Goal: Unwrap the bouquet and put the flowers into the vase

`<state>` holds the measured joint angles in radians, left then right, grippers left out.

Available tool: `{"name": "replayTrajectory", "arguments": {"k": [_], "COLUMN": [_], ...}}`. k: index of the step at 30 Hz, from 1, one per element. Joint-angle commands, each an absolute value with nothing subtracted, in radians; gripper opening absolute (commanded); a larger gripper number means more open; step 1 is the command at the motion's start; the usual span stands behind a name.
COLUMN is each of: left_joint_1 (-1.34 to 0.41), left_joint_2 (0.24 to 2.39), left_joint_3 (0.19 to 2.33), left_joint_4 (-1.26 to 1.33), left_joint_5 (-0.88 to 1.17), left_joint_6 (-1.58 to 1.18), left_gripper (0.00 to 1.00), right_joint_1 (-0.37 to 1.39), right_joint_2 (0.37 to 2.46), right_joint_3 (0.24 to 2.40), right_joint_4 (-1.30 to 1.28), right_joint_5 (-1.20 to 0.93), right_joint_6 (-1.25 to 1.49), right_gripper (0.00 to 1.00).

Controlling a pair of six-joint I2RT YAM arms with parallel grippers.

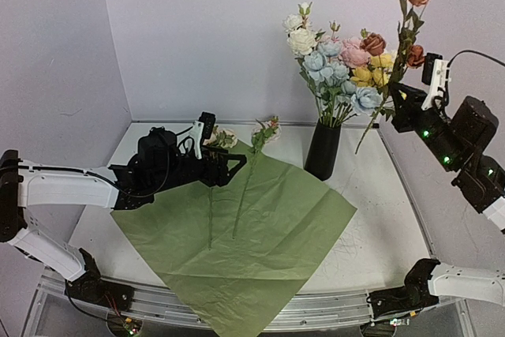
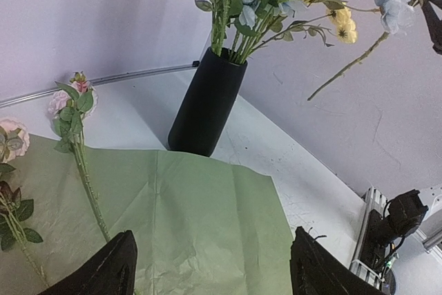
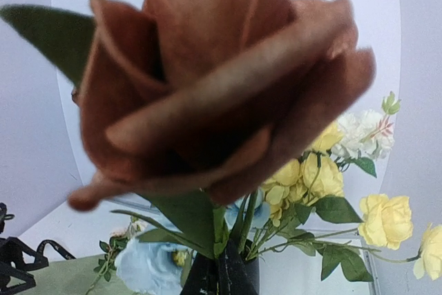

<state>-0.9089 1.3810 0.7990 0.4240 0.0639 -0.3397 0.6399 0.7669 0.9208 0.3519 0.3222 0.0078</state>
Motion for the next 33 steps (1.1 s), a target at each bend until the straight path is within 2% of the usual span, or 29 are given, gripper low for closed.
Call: {"name": "replayTrajectory", "arguments": {"k": [1, 8, 13, 19, 25, 33], "left_joint_1": [-0.910, -0.910, -0.910, -0.910, -0.910, -0.910], "left_joint_2": [1.349, 1.371, 1.381, 1.362, 1.318, 1.301], "left_joint_3": [0.817, 0.834, 0.847, 0.838, 0.811, 0.808], "left_joint_4": [0.448, 0.449, 0.448, 0.448, 0.444, 0.442], "left_joint_5": [0.050, 0.066, 0.080, 0.071, 0.049, 0.039], "left_joint_6": [-0.326, -0.331, -0.334, -0.337, -0.339, -0.338], "left_gripper": [0.77, 0.77, 0.77, 0.77, 0.77, 0.77], "right_joint_1": [0.637, 0.637, 0.626, 0.516, 0.323, 0.310], "right_joint_2": [0.740, 0.707, 0.767, 0.906, 0.983, 1.039], "right_joint_3": [1.009, 0.989, 1.012, 1.076, 1.074, 1.025], "right_joint_4": [0.350, 0.325, 0.392, 0.437, 0.532, 0.703], "right_joint_5": [0.341, 0.424, 0.389, 0.284, 0.060, 0.034], "right_joint_6": [0.008, -0.032, -0.008, 0.111, 0.287, 0.340], "right_gripper": [0.00, 0.00, 0.00, 0.00, 0.00, 0.00]}}
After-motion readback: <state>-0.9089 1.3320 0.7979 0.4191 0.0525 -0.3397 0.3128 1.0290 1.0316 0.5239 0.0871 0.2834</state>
